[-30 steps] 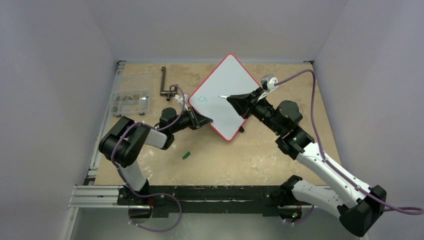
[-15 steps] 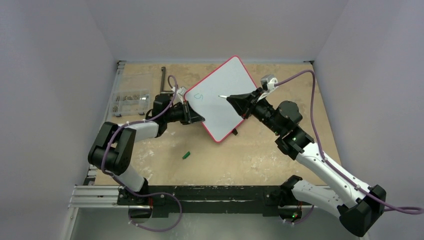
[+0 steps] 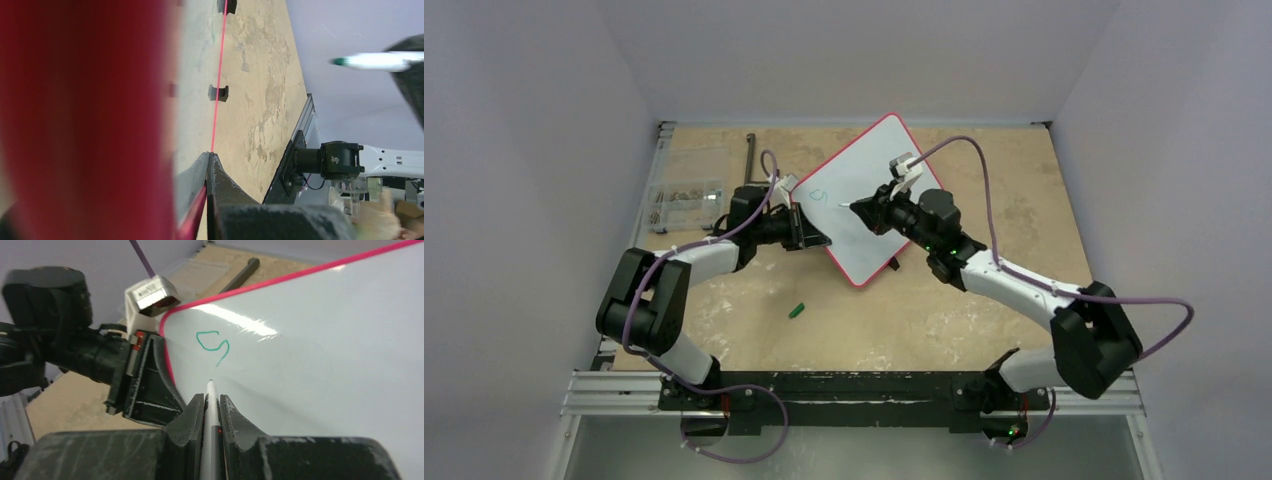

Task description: Write a sentence on the whiteboard

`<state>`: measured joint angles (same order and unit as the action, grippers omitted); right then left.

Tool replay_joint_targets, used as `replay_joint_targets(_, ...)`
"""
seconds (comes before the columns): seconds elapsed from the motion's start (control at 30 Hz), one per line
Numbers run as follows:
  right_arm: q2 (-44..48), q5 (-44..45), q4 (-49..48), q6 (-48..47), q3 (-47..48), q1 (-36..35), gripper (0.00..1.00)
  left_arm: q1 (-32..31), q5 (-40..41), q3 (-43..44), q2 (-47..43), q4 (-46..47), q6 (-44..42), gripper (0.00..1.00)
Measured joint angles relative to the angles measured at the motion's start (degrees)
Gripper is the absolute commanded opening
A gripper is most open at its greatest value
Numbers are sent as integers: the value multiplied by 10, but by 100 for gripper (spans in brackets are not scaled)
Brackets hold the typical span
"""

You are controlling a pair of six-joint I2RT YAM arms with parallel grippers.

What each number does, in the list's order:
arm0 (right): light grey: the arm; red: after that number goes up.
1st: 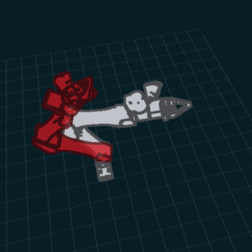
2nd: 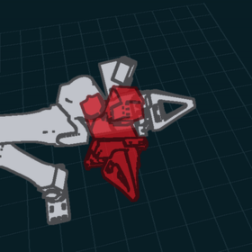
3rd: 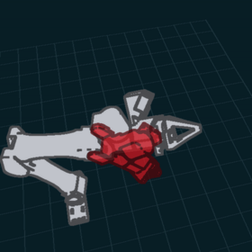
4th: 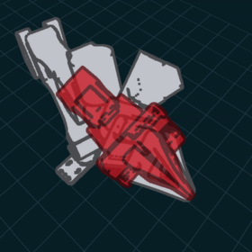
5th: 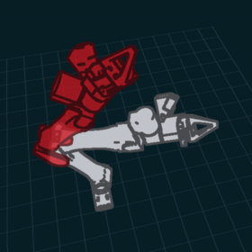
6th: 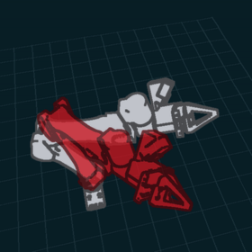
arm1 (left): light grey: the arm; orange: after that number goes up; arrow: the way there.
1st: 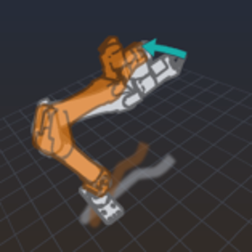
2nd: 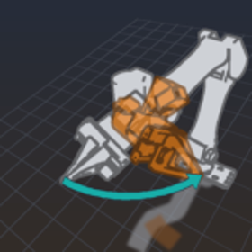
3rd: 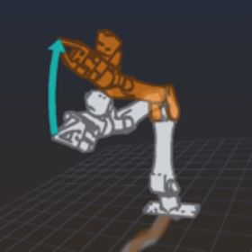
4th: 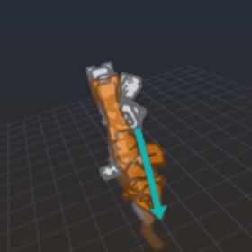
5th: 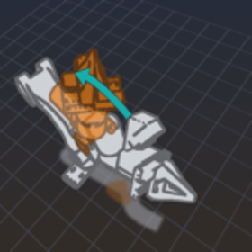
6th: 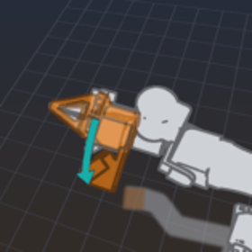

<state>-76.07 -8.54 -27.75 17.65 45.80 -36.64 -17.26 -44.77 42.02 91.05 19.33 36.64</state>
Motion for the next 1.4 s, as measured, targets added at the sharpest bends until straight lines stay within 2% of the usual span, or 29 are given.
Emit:
replay_joint_targets(0.23, -79, 0, -17, -9, 23, 0, 0, 0, 0, 9, 0, -17, -5, 0)
replay_joint_targets(0.67, -128, 0, -60, -12, 96, 0, 0, 0, 0, 17, 0, -34, -14, 0)
replay_joint_targets(1.4, -185, 15, -61, -14, 125, 0, 0, 0, 0, 19, 0, -40, -18, 0)
